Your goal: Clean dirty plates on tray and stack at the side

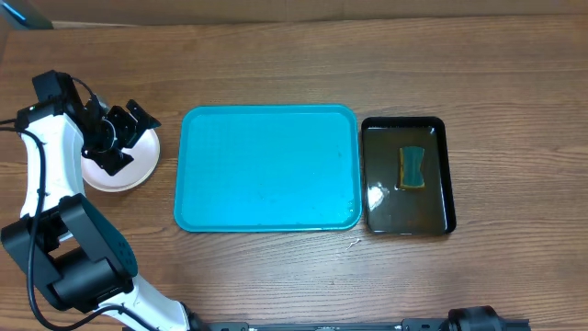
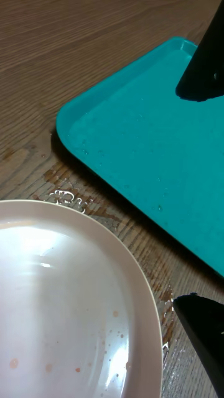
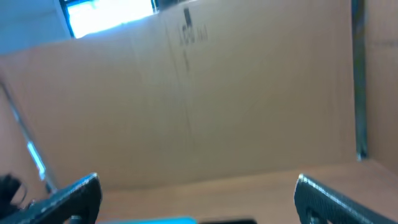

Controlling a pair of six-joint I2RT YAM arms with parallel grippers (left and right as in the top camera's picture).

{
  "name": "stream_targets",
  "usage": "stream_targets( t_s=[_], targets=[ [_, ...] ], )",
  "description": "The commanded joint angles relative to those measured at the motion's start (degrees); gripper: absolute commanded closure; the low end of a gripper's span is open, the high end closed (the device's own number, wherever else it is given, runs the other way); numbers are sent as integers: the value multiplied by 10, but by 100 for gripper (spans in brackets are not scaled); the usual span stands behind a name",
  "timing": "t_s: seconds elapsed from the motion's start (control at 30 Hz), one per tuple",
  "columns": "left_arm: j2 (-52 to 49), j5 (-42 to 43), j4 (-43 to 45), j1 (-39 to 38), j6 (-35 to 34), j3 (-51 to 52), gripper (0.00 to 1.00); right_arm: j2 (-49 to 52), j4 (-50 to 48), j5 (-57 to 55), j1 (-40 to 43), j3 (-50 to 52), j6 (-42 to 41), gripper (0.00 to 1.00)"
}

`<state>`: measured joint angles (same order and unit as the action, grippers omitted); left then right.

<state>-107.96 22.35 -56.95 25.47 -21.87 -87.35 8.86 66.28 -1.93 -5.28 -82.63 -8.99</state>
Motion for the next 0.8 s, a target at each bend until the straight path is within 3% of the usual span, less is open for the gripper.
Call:
stream_targets(
  t_s=[0.0,0.43,0.77],
  targets=[
    [-4,10,2,-1,15,6,1,-37,-55,-3,10,69,-2,0],
    [-4,10,2,-1,15,6,0,-86,-494,68,28,382,-2,0],
    [-4,10,2,-1,15,6,0,-86,-706,91,28,573,-2,0]
  ],
)
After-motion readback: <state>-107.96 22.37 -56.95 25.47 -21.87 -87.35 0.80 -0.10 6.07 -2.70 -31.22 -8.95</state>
